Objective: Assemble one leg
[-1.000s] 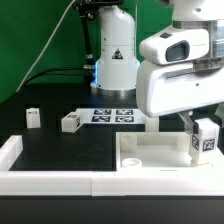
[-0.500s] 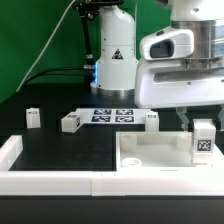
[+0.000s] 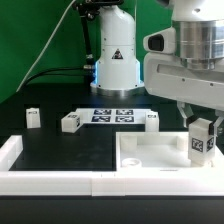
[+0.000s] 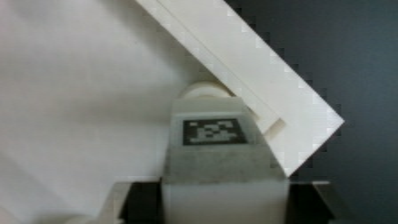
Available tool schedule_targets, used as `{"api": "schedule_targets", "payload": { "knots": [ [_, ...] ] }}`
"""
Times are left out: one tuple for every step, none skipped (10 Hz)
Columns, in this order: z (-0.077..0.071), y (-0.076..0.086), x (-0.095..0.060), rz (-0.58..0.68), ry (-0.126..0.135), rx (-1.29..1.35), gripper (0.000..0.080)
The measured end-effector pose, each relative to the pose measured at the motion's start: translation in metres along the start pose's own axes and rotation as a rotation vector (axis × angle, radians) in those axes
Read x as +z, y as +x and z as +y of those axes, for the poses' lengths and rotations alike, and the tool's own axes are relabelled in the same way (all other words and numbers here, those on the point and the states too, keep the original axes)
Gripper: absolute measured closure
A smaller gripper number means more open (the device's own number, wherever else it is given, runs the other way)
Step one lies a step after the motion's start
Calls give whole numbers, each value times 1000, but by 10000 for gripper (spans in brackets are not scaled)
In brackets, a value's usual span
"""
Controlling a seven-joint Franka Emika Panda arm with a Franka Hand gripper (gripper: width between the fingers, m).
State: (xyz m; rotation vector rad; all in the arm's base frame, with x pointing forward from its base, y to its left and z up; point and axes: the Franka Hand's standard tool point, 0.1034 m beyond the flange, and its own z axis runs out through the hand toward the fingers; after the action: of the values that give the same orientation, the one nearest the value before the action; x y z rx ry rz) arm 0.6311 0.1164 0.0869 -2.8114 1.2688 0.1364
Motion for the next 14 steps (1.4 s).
{"api": "schedule_targets", "payload": {
  "knots": [
    [0,0,0,-1,1,118,508],
    [0,1,0,-4,3,209,508],
    [0,0,0,-3,2,298,508],
    [-1,-2,0,-1,1,416,508],
    [-2,-3,0,2,0,493,508],
    [-2,-3,0,1,1,547,508],
    [-3,-4,1,-4,3,607,508],
    [-3,-4,1,-4,3,588,440],
    [-3,-5,1,-4,3,519,267],
    [-3,-5,1,-4,2,486,267],
    [-4,-8,2,-3,1,381,174],
    [-5,-10,4,-2,4,231,156],
    [-5,-11,5,-3,3,110,156],
    [-6,-12,5,-2,3,17,151]
  ]
}}
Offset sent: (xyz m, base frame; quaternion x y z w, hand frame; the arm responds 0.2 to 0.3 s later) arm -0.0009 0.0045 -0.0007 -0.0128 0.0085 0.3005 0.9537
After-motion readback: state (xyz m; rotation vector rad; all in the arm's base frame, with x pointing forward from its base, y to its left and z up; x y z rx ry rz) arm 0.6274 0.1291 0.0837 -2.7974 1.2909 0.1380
